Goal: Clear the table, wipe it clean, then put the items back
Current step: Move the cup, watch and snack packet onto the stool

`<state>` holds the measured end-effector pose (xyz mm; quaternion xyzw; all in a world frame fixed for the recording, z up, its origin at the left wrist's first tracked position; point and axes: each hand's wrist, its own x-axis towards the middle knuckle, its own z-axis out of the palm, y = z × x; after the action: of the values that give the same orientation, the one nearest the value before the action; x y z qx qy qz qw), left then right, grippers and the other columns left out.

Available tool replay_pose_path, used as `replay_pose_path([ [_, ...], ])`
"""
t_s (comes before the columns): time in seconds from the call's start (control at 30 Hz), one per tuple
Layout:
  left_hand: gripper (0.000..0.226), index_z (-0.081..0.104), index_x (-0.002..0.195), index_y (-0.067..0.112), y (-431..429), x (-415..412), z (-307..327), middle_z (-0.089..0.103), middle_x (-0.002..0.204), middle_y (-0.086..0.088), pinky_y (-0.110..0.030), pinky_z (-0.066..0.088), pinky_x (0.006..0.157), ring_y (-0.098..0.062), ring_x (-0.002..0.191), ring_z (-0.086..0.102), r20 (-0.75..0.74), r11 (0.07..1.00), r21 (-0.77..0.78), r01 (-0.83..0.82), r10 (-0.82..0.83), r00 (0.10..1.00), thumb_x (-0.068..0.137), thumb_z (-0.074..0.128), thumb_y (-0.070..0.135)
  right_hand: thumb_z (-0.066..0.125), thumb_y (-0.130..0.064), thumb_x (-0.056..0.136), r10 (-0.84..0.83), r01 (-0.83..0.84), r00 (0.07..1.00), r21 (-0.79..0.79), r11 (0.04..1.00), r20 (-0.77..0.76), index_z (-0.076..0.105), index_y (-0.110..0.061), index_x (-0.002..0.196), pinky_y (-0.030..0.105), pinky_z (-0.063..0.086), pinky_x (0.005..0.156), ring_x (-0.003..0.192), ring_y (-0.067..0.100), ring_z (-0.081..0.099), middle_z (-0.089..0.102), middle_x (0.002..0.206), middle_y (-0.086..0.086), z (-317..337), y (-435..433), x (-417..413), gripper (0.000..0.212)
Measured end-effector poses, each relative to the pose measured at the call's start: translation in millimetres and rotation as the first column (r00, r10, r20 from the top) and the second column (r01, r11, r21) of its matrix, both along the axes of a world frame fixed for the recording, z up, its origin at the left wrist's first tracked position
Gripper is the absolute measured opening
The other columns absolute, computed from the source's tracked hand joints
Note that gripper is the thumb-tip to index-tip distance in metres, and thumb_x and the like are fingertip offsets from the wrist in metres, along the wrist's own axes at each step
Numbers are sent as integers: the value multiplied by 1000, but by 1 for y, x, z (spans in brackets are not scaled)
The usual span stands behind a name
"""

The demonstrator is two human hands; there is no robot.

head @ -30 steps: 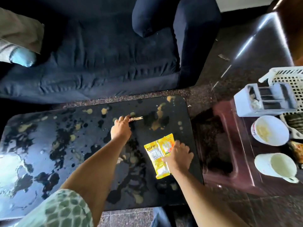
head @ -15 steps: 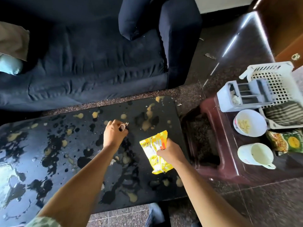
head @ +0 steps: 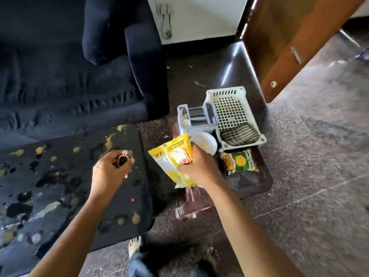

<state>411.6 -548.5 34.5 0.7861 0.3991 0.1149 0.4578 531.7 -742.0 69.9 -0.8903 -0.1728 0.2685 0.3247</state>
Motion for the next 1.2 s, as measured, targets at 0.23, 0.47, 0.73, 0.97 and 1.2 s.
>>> replay_pose_path([
  [0.23,13,66,93,19,-104,58,34,66,68,4,-20,48,46,-8,48,60,158,955,-240,173,-137,978,84,69,11,63,-23,82,-234,247,954,-52,968,189,54,-14,109,37,48,71,90,35,61,65,97,12,26,-141,70,30],
  [0.47,20,68,98,17,-158,90,34,64,68,3,-22,51,53,-12,51,57,150,831,-467,302,-262,953,84,67,2,75,-3,67,-43,127,782,-90,988,622,63,-3,94,43,49,64,85,38,58,65,86,16,-28,-188,99,30],
  [0.73,24,68,101,16,-175,96,18,63,73,-3,-22,50,53,-14,52,58,89,805,-522,283,-278,956,85,63,-2,48,-16,86,348,-141,511,-323,936,786,65,-22,115,42,40,87,103,22,50,66,109,-5,-128,-189,87,34],
  [0.97,32,67,102,15,-180,98,11,60,78,-7,-22,51,56,-17,58,58,71,768,-568,296,-313,947,83,60,-10,67,-21,69,469,-231,616,-424,876,633,53,-18,133,43,33,97,117,23,47,56,132,2,-144,-205,71,65],
  [1.2,44,62,115,8,-194,104,7,64,88,-8,-20,53,62,-10,63,62,39,717,-591,371,-434,900,78,61,-17,73,-16,66,467,-236,618,-417,878,633,41,-17,139,48,39,101,124,21,41,50,139,2,-140,-213,69,79],
])
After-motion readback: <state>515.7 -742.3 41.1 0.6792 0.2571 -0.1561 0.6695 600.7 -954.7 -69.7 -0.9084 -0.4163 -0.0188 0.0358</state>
